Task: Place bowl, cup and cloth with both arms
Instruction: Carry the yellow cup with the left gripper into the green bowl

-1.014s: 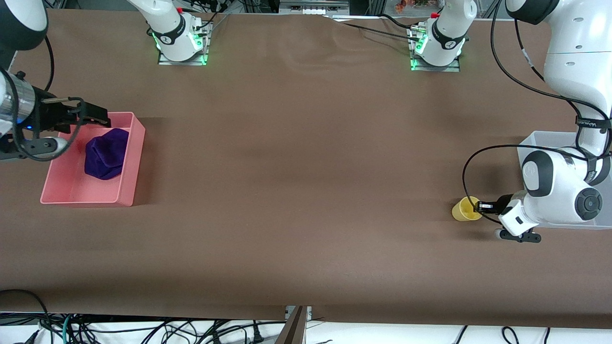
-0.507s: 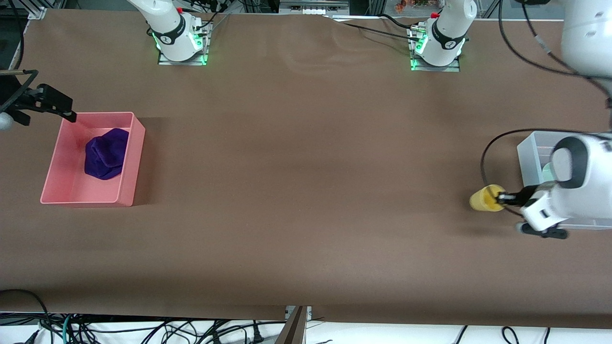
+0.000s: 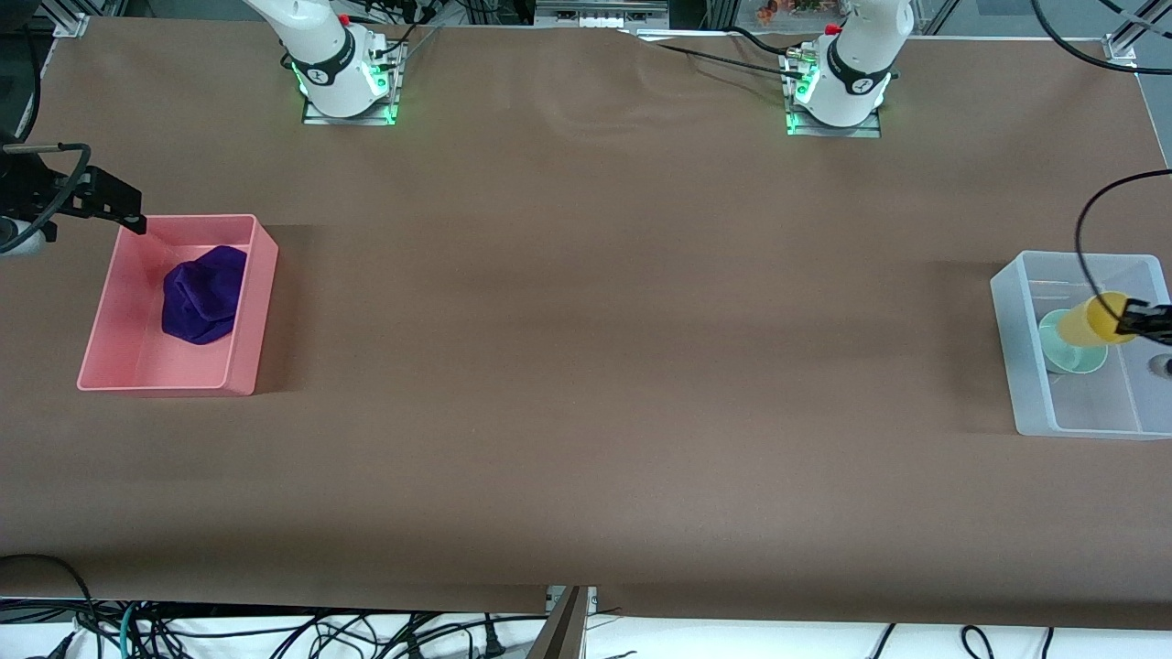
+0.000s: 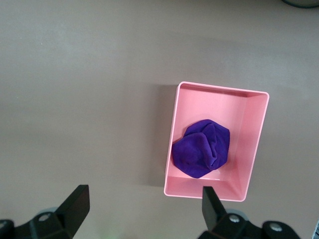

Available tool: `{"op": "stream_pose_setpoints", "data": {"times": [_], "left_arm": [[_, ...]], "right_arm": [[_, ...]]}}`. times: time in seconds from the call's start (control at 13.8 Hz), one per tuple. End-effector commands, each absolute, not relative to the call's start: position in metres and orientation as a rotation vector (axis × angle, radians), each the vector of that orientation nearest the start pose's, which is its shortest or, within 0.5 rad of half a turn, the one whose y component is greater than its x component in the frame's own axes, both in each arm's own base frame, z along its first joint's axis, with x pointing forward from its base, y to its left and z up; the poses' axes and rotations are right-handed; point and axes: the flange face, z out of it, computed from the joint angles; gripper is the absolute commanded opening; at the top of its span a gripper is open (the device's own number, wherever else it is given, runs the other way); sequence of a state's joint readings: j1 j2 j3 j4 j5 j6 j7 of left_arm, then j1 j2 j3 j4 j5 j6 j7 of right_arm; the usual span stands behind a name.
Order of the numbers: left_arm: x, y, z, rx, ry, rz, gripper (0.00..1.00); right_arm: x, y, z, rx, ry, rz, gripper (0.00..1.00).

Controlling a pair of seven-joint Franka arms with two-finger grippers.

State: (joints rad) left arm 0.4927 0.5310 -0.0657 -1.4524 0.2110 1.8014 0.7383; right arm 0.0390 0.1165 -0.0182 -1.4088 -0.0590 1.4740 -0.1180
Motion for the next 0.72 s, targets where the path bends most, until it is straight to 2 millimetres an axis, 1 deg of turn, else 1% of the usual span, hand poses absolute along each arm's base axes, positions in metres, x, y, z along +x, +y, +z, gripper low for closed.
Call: {"op": "stream_pose_setpoints", "data": {"times": [0.0,0.07,0.14,0.22,0.29,0.36,0.43,0.51,0.58,0.65], "left_arm": [[0.595,0.333,0.307,-3.024,0.663,0.321,0.0],[0.588,0.336,0.293,-3.031,0.662,0.314,0.0],[0.58,0.338,0.285,-3.04,0.656,0.325,0.0],[0.579,0.337,0.283,-3.044,0.659,0.332,0.0],[0.581,0.337,0.285,-3.038,0.674,0.325,0.53],[0.582,0.335,0.292,-3.034,0.682,0.323,0.98],[0.585,0.33,0.309,-3.019,0.697,0.313,1.0],[0.587,0.313,0.334,-3.016,0.739,0.331,1.0],[0.592,0.286,0.361,-3.016,0.792,0.348,1.0],[0.598,0.256,0.393,-3.008,0.832,0.339,1.0]], "right_arm": [[0.58,0.003,0.627,-3.181,-0.227,0.071,1.0],[0.58,0.003,0.627,-3.181,-0.227,0.071,1.0],[0.58,0.003,0.627,-3.181,-0.227,0.071,1.0],[0.581,0.003,0.628,-3.181,-0.227,0.068,1.0],[0.582,0.003,0.628,-3.181,-0.227,0.068,1.0],[0.582,0.002,0.628,-3.181,-0.225,0.068,1.0],[0.583,0.002,0.627,-3.18,-0.225,0.071,1.0],[0.583,0.003,0.627,-3.172,-0.225,0.07,1.0],[0.583,0.004,0.627,-3.168,-0.218,0.071,1.0],[0.583,0.005,0.627,-3.168,-0.184,0.071,1.0]]}}
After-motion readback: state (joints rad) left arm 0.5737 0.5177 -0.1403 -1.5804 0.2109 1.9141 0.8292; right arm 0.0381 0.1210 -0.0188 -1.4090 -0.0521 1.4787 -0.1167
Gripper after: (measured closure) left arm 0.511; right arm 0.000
